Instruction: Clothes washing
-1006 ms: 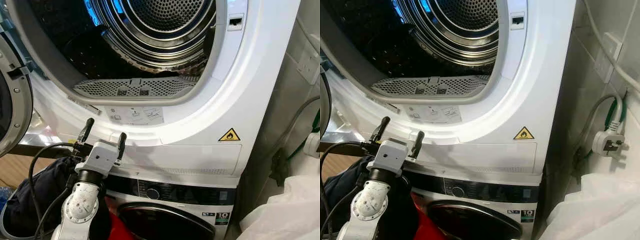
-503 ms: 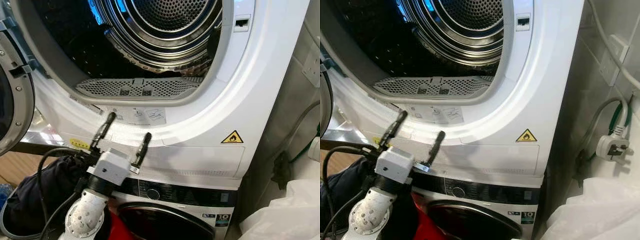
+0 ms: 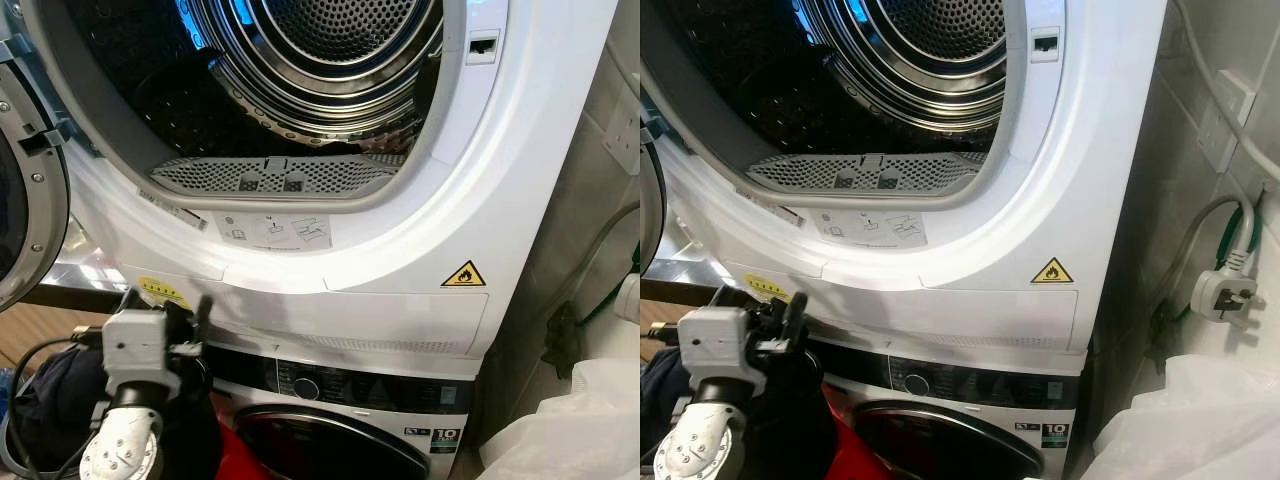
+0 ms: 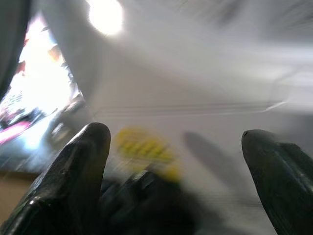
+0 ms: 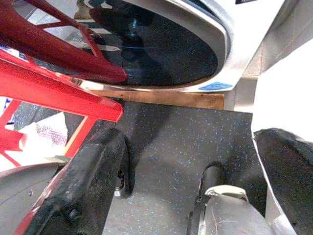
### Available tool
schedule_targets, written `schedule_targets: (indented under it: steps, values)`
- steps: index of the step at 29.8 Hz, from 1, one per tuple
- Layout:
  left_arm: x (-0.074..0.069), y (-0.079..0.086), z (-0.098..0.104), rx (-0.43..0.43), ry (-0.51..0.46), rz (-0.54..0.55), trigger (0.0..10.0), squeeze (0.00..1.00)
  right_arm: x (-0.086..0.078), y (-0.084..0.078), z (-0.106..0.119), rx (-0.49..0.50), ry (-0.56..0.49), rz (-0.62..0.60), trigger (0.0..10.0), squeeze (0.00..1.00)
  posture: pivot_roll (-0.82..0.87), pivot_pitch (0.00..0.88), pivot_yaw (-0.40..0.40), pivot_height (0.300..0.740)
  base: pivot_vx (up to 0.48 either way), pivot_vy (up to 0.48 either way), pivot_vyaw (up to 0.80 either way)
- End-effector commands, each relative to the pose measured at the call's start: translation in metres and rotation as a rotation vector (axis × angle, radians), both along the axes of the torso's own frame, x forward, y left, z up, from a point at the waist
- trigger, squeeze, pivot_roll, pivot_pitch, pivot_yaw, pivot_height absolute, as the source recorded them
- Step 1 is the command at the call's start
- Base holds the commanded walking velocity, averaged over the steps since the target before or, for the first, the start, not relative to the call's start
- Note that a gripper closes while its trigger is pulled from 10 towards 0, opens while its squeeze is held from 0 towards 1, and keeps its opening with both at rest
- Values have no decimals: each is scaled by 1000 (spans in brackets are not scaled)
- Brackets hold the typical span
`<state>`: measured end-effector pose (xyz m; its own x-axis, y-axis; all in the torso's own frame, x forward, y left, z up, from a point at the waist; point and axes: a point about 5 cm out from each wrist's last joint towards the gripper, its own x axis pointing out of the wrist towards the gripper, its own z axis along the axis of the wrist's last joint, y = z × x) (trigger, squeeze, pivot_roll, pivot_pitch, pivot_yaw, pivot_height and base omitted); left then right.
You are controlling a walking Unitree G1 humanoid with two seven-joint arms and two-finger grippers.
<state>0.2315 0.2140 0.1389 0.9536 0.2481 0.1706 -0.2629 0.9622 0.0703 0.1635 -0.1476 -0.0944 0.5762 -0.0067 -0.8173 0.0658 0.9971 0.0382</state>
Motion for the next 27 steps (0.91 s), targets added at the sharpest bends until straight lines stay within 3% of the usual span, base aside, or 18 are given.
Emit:
schedule_targets:
  steps: [1,2,4,6,8,10,13,14,15,18,20,23,27]
  values:
    - [-4,22,-12,-27,80,99,10000,0,-2,5,-1,11,15,-1,10000,0,117,0,135,740,0,0,0]
    - [-5,35,-24,-2,159,149,10000,0,-2,5,-1,9,17,1,10000,0,117,0,132,740,0,0,0]
    - [-6,43,-33,-20,209,170,10000,0,-3,4,-1,7,18,2,10000,0,119,0,130,740,0,0,0]
    - [-5,48,-34,-70,200,188,10000,0,-3,4,-1,7,18,3,10000,0,120,0,130,740,0,0,0]
    - [5,46,-40,-169,216,105,10000,0,-3,4,-2,6,21,7,10000,0,123,0,125,740,0,0,0]
    - [9,44,-41,-203,220,83,10000,0,-3,4,-2,7,21,9,10000,0,125,0,124,740,0,0,0]
    - [15,48,-40,-243,202,102,10000,0,-2,5,-1,9,21,12,10000,0,124,0,124,740,0,0,0]
    - [18,54,-40,-302,188,130,10000,0,-2,5,-1,10,20,10,10000,0,119,0,122,740,0,0,0]
    - [19,58,-41,-355,181,154,10000,1000,-2,5,-1,11,19,9,10000,0,118,0,123,740,0,0,0]
    - [20,69,-43,-421,174,204,10000,1000,-2,5,-1,11,19,7,10000,0,119,0,121,740,0,0,0]
    - [24,72,-39,-354,174,171,10000,1000,-2,5,-1,10,20,8,10000,0,121,0,116,740,0,0,0]
    - [26,71,-35,-362,154,157,10000,1000,-1,4,-1,8,20,12,10000,0,122,0,116,740,0,0,0]
    - [22,75,-34,-411,136,258,10000,1000,-1,3,-1,7,20,8,10000,0,124,0,116,740,0,0,0]
